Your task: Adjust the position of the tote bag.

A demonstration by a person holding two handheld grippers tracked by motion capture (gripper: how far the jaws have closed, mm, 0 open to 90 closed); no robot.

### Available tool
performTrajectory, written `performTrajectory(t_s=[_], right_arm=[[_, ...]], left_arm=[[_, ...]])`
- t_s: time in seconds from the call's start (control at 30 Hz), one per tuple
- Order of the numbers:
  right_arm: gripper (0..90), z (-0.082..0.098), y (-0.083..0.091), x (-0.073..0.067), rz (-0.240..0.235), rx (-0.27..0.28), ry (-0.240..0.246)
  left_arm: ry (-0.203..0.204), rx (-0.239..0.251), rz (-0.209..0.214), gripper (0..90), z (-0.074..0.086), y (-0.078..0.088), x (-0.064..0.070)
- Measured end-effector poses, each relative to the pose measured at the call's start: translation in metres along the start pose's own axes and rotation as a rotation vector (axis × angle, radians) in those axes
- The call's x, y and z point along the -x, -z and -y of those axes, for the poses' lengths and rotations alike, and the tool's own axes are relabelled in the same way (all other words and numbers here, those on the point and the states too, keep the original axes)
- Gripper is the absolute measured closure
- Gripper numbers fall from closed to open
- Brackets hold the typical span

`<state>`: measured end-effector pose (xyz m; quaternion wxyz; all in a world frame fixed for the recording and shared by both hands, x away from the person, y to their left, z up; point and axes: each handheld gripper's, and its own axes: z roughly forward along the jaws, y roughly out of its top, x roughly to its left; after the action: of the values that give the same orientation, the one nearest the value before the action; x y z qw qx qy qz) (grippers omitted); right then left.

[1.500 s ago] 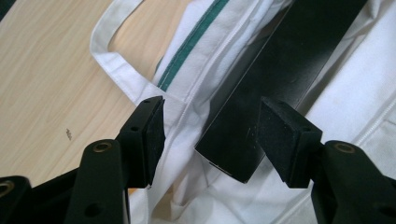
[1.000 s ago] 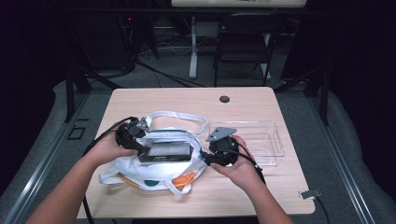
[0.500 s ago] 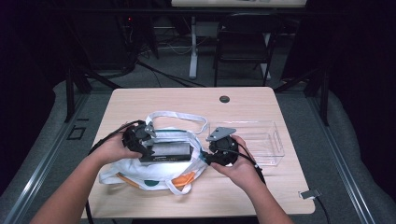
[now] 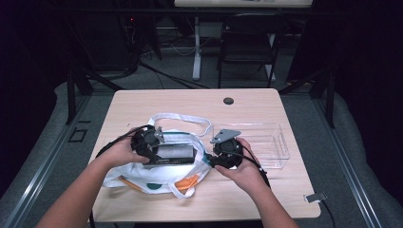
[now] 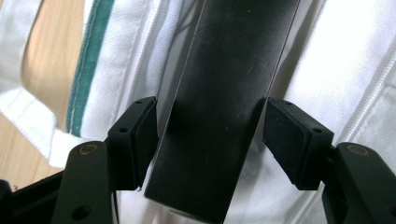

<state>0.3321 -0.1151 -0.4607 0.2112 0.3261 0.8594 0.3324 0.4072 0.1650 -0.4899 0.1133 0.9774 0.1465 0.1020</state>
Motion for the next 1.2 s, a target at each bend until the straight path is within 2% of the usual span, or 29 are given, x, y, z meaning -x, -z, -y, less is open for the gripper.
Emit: performTrajectory(t_s=[0.73, 1.2], right_arm=[[39.7, 0.001, -0.002, -0.001, 0.003, -0.005, 0.003], [39.7, 0.001, -0.003, -0.002, 0.007, -0.005, 0.008]], left_arm=[[-0.023, -0.05, 0.025, 33.0, -0.008, -0.02, -0.001], [-0.059, -0.087, 0.021, 32.4, -0.011, -0.032, -0.001]])
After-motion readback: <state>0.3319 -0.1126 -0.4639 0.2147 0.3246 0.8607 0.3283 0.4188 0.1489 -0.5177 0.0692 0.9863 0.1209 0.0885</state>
